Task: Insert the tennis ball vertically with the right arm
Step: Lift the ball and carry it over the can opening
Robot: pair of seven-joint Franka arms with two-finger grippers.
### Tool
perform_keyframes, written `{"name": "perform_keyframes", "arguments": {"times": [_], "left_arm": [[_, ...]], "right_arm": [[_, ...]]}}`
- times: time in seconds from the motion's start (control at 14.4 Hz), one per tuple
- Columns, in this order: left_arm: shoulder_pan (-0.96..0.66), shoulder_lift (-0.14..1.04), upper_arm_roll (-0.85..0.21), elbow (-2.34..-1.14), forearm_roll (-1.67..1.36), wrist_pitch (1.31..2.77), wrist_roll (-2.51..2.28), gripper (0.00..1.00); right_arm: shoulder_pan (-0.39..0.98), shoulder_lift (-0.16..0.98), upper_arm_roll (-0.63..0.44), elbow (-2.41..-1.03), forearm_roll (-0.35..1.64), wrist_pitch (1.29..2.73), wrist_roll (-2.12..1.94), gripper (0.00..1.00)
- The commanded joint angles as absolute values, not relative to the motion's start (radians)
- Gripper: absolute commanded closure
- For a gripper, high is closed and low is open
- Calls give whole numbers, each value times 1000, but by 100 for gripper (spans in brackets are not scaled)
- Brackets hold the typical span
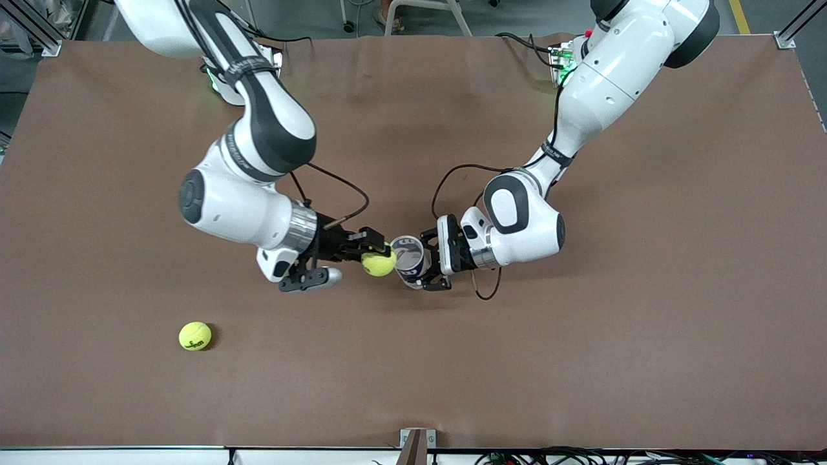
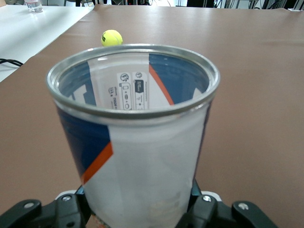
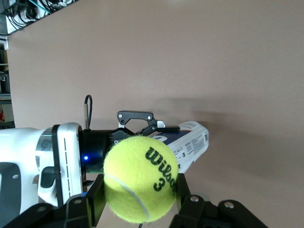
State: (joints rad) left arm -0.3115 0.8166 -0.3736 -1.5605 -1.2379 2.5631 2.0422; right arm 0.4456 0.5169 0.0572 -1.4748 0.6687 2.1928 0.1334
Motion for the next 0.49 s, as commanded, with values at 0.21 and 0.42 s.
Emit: {"name": "perform_keyframes", "arguments": {"times": [0.21,0.42], "left_arm": [[-308,819,-368,-1559,-1232,2569,2060,25],[-308,819,-368,-1559,-1233,2569,2060,25]], "right_arm": [[508,548,41,-1460,672,2195,181,58],[517,560,41,-1460,672,2197,181,54]]}}
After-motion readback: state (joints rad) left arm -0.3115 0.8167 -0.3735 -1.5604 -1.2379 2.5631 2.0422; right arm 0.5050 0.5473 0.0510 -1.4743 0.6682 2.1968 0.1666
